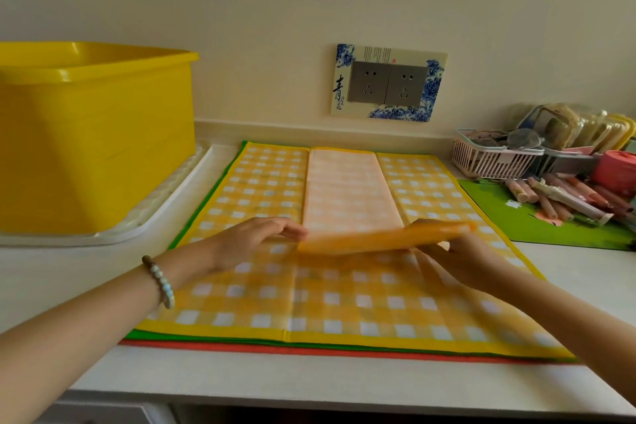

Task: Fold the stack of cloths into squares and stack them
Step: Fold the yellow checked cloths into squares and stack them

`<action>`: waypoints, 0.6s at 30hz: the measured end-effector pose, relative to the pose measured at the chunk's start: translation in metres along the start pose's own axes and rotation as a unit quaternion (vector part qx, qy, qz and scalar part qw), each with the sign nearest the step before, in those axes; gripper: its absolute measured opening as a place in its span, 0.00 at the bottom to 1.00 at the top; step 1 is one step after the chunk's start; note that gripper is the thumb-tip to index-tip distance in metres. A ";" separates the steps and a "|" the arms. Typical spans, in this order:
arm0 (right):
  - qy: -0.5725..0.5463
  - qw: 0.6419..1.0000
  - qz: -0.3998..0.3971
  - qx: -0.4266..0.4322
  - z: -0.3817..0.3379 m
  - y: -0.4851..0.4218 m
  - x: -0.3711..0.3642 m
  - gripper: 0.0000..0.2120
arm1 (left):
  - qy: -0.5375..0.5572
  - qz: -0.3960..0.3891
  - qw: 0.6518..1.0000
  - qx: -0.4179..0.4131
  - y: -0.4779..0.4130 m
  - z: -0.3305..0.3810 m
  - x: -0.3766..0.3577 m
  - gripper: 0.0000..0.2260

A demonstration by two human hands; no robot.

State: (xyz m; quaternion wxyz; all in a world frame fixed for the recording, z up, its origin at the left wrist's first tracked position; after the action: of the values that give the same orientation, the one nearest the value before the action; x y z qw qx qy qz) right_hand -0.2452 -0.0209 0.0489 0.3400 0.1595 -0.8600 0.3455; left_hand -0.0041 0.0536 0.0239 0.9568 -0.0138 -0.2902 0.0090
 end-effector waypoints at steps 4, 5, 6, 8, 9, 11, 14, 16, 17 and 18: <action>-0.061 0.991 0.054 -0.105 0.023 -0.017 -0.003 0.08 | -0.019 0.032 0.999 -0.013 -0.013 -0.006 0.003 0.15; -0.075 0.987 0.060 -0.127 0.028 -0.020 -0.004 0.07 | -0.031 0.048 0.998 -0.015 -0.017 -0.008 0.004 0.15; -0.096 0.983 0.067 -0.145 0.032 -0.022 -0.004 0.06 | -0.044 0.068 0.997 -0.013 -0.021 -0.010 0.005 0.14; -0.119 0.972 0.097 -0.178 0.039 -0.026 -0.004 0.06 | -0.043 0.108 0.993 -0.019 -0.028 -0.008 0.005 0.13; -0.113 0.968 0.113 -0.192 0.041 -0.027 -0.004 0.06 | -0.036 0.127 0.991 -0.021 -0.032 -0.006 0.005 0.14; -0.076 0.964 0.134 -0.215 0.049 -0.029 -0.005 0.07 | -0.037 0.160 0.986 -0.010 -0.037 -0.006 0.004 0.17; -0.015 0.957 0.149 -0.248 0.059 -0.030 -0.008 0.09 | -0.057 0.189 0.980 0.026 -0.044 -0.012 0.003 0.23; 0.067 0.958 0.160 -0.227 0.054 -0.028 -0.005 0.12 | -0.109 0.205 0.972 0.028 -0.044 -0.010 0.003 0.28; 0.109 0.963 0.158 -0.188 0.045 -0.027 -0.004 0.13 | -0.153 0.215 0.965 0.009 -0.042 -0.006 0.004 0.29; 0.129 0.972 0.147 -0.133 0.032 -0.026 -0.006 0.13 | -0.199 0.224 0.954 -0.028 -0.039 0.002 0.002 0.28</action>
State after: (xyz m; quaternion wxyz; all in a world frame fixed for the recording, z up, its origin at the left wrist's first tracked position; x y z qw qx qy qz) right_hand -0.2431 -0.0621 0.0408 0.4118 -0.0610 -0.8612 0.2916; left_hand -0.0027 0.0144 0.0281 0.8526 -0.1028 -0.4640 0.2174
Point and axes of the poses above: each hand's wrist, its own y-axis away from the middle knuckle, its own x-axis out of the back of the hand, z = x × y, the point moved 8 cm from there along -y, towards the middle knuckle, and after that the axes turned 13 degrees about z, right-handed, at the moved point
